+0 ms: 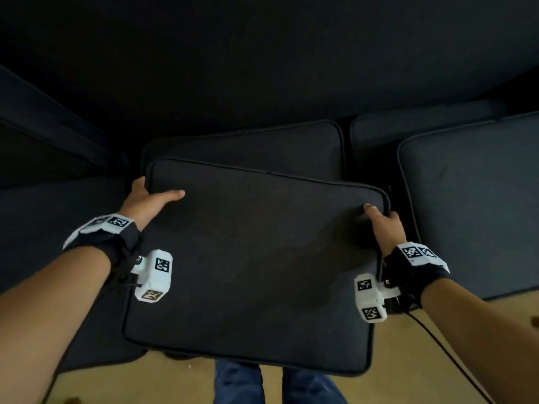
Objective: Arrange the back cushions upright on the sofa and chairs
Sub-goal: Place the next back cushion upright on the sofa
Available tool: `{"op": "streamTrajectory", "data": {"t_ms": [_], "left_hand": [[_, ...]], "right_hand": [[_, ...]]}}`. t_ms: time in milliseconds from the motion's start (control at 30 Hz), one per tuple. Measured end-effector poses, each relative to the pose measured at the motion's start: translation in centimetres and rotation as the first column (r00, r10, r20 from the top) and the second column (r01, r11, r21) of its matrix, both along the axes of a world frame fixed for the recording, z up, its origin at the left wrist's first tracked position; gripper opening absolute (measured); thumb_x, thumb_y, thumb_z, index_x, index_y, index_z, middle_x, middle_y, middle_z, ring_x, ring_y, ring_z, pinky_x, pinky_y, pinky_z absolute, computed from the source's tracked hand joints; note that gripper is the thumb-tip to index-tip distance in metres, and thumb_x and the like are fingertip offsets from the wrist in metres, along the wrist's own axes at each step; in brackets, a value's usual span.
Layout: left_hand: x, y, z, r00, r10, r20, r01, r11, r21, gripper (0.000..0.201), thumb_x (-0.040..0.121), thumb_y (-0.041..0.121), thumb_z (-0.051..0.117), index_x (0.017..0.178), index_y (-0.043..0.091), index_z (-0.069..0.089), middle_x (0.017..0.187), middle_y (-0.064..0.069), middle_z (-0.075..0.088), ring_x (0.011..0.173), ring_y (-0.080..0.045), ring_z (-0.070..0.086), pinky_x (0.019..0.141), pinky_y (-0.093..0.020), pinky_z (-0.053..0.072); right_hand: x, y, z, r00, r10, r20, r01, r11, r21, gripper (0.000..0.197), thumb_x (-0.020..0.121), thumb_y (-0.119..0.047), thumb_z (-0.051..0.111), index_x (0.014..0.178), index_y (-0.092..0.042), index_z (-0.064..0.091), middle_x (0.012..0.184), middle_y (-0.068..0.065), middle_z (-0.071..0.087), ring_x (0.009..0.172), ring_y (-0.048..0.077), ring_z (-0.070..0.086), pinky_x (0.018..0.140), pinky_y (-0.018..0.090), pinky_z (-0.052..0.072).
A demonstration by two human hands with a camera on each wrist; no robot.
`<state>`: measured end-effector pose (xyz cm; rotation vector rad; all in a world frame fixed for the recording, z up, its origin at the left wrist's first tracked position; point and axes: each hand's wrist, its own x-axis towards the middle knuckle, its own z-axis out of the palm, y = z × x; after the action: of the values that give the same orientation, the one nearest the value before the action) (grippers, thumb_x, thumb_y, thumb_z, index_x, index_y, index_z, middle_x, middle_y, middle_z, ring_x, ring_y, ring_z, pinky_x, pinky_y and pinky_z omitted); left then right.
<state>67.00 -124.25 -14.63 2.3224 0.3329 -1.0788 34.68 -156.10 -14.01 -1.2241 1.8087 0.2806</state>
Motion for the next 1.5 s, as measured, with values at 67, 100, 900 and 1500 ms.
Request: {"op": "streamTrajectory", "data": {"t_ms": [67, 100, 900, 1500], "left_hand": [[-1.2, -0.1, 0.1, 0.997, 0.083, 0.003, -0.083, 0.996, -0.033, 0.110, 0.046, 0.042, 0.091, 0.141, 0.018, 0.042, 0.130, -0.005, 0.060, 0.116, -0.028, 0.060, 0.103, -0.049, 0.049], [-1.9, -0.1, 0.3, 0.993, 0.120, 0.001, -0.120, 0.992, -0.035, 0.109, 0.051, 0.037, 0.090, 0.143, 0.018, 0.037, 0.132, -0.006, 0.057, 0.117, -0.028, 0.058, 0.103, -0.049, 0.048], [-11.6, 6.9, 23.0, 0.668, 0.715, -0.208, -0.693, 0.496, -0.523, 0.057, 0.074, 0.064, 0.067, 0.118, 0.028, 0.073, 0.116, -0.002, 0.075, 0.111, -0.023, 0.068, 0.088, -0.044, 0.053], [-14.1, 9.0, 25.1, 0.778, 0.627, 0.027, -0.538, 0.688, -0.488, 0.060, 0.093, 0.045, 0.063, 0.147, 0.041, 0.037, 0.138, 0.006, 0.049, 0.122, -0.016, 0.048, 0.108, -0.044, 0.039]], "right_hand": [[-0.3, 0.0, -0.4, 0.994, -0.090, 0.069, 0.088, 0.996, 0.026, 0.086, 0.084, -0.051, 0.067, 0.151, -0.009, 0.031, 0.146, 0.017, 0.048, 0.130, 0.037, 0.049, 0.110, 0.048, 0.040], [-0.5, 0.0, -0.5, 0.984, -0.144, 0.104, 0.139, 0.989, 0.056, 0.093, 0.079, -0.053, 0.070, 0.152, -0.010, 0.030, 0.145, 0.017, 0.049, 0.129, 0.036, 0.051, 0.109, 0.050, 0.042], [-3.7, 5.4, 19.3, 0.648, -0.490, 0.583, 0.397, 0.871, 0.290, 0.068, 0.065, -0.065, 0.072, 0.121, -0.025, 0.071, 0.121, 0.008, 0.072, 0.115, 0.028, 0.065, 0.105, 0.050, 0.045], [1.5, 3.9, 25.4, 0.907, 0.389, 0.158, -0.233, 0.779, -0.582, 0.050, 0.089, -0.031, 0.063, 0.132, -0.008, 0.052, 0.132, 0.017, 0.053, 0.125, 0.038, 0.048, 0.101, 0.043, 0.039]]}}
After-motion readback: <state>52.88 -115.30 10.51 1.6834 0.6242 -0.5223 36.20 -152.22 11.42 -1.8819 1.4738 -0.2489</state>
